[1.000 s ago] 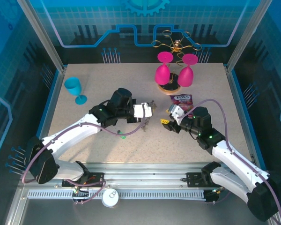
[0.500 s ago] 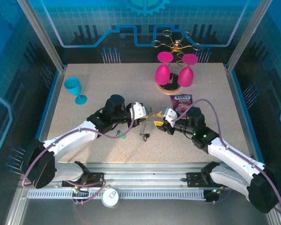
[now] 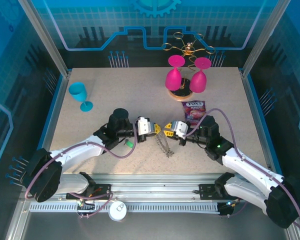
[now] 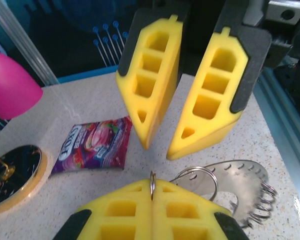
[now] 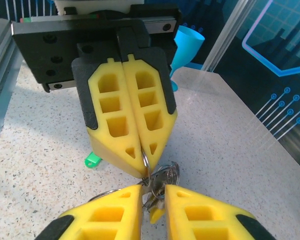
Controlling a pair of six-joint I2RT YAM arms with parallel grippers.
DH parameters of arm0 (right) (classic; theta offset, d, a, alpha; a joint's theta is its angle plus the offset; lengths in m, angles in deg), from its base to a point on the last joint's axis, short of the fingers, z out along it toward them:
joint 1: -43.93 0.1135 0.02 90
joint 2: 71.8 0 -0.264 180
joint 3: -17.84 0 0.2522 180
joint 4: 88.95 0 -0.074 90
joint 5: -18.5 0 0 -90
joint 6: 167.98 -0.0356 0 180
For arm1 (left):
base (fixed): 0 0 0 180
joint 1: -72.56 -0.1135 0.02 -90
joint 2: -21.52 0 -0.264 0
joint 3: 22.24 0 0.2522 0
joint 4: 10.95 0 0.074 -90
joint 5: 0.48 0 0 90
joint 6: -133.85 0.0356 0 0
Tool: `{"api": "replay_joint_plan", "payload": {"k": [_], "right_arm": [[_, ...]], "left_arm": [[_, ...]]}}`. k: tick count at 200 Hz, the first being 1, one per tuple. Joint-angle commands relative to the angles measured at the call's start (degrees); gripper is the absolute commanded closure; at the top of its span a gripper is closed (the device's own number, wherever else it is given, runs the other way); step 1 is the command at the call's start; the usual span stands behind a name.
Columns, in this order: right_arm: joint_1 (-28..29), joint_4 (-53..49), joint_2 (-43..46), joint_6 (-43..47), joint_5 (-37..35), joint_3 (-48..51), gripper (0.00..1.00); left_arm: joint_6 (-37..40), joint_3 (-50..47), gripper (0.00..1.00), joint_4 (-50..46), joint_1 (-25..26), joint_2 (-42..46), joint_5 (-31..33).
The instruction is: Put the keys on the keyring
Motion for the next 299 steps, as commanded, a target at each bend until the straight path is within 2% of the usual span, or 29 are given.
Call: {"api": "replay_joint_plan", "payload": {"k": [1, 27, 119, 218, 299], "right_arm": [[1.02, -0.29, -0.27, 3.44, 2.46, 0.68, 0.79], [1.28, -1.01, -0.83, 4.37, 1.18, 0.47, 0.79], [2.35, 0.64, -3.16, 4.04, 4.35, -0.11, 0.83], [2.34, 1.91, -1.82, 4.12, -0.44, 0.85, 0.82], [2.50, 2.10, -2.01, 3.60, 3.27, 0.96, 0.83]], "left_arm": [[2.22, -0.71, 1.00, 6.75, -0.45, 0.66, -5.27], [2.88, -1.27, 1.00, 7.01, -0.44, 0.73, -6.73], [2.33, -2.25, 1.00, 9.24, -0.40, 0.06, -7.48], [2.69, -2.60, 1.00, 9.15, -0.37, -0.33, -7.81], [3.13, -2.43, 1.00, 8.31, -0.42, -0.79, -8.08]]}}
